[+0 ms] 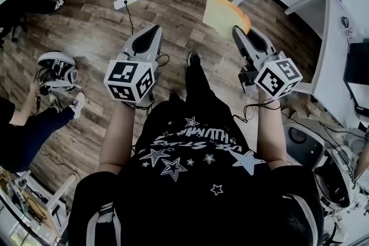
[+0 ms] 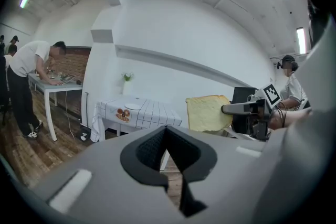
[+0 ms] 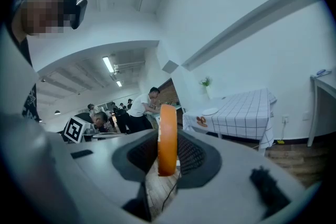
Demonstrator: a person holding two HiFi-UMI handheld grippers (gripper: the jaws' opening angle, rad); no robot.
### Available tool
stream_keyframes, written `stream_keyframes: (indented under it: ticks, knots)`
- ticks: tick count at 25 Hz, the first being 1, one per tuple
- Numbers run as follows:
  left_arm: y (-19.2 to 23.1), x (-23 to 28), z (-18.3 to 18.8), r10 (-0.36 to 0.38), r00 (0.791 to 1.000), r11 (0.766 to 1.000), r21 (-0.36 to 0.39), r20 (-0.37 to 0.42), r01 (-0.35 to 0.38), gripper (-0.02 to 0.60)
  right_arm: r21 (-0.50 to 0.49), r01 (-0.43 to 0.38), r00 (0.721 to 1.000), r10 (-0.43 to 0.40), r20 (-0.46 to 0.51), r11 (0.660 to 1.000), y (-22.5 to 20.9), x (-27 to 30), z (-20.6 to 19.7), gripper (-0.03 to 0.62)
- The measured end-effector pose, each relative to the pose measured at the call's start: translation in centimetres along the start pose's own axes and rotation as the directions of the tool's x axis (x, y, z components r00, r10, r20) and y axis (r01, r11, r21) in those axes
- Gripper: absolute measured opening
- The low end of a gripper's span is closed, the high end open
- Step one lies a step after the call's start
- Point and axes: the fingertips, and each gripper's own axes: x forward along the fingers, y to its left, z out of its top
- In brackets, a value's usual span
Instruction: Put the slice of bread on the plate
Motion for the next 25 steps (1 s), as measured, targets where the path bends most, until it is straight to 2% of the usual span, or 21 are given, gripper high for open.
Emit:
stream_keyframes:
  ticks: [8, 14, 21, 25]
  knots:
    - [2.7, 5.5, 1.8, 0.029, 1.000, 0.999, -0.021, -0.012, -0.029, 0.008, 0.023, -0.012, 1.000, 0.012, -0.001, 1.000, -5.6, 4.4, 2.7, 0.098]
    - [4.9, 11.7, 4.9, 0.044, 0.999, 0.999, 0.002, -0.009, -0.044, 0.008, 0.021, -0.025, 0.998, 0.024, 0.051, 0.999, -11.2, 8.4, 7.0, 0.098]
    - [6.3, 16.8, 8.4, 0.048, 0.999, 0.997, 0.064, 0.018, -0.049, 0.008, 0.034, -0.036, 0.997, 0.034, 0.074, 0.999, -16.3, 11.4, 9.3, 0.098]
    - [7.9, 19.0, 9.7, 0.072, 0.997, 0.996, 0.042, 0.024, -0.073, 0.008, 0.031, -0.042, 0.996, 0.040, 0.077, 0.999, -18.3, 13.2, 10.7, 0.098]
